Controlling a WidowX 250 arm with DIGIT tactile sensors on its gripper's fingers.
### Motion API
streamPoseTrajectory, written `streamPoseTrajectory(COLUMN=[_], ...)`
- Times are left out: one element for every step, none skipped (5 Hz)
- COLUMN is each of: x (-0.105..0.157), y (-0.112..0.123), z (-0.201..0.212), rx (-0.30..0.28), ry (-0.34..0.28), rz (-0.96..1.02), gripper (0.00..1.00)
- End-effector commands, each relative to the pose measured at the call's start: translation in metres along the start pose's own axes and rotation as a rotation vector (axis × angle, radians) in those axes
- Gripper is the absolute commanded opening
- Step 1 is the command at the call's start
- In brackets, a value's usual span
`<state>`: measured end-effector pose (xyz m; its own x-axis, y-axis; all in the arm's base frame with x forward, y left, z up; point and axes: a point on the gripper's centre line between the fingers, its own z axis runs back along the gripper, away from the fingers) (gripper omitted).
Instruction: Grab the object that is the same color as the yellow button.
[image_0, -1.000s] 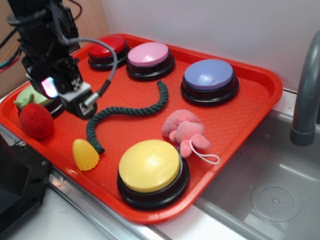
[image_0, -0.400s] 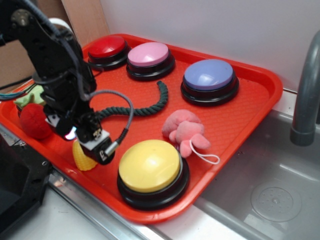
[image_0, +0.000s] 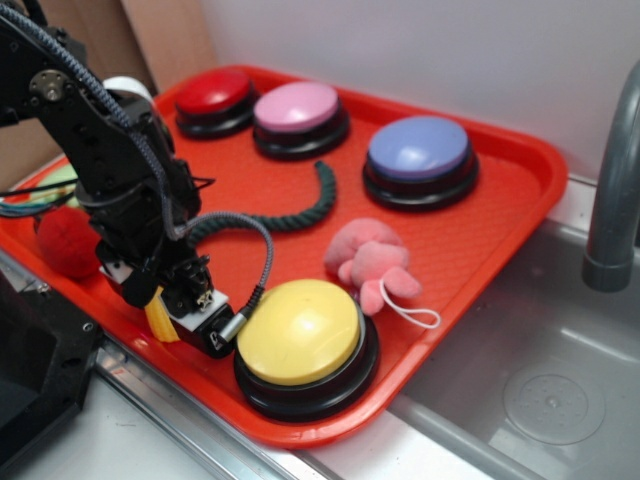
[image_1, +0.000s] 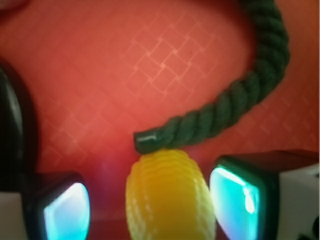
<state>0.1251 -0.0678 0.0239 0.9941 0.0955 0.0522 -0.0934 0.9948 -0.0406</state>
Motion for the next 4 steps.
streamPoseTrajectory(x=[0.001, 0.014, 0.033, 0.056], y=[0.003, 0.005, 0.008, 0.018], z=[0.012, 0.038, 0.068, 0.118], rx=[-0.033, -0.056, -0.064, -0.131], ry=[-0.027, -0.002, -0.023, -0.061], rz=[0.034, 0.104, 0.141, 0.173], gripper=[0.0, 0.0, 0.0, 0.0])
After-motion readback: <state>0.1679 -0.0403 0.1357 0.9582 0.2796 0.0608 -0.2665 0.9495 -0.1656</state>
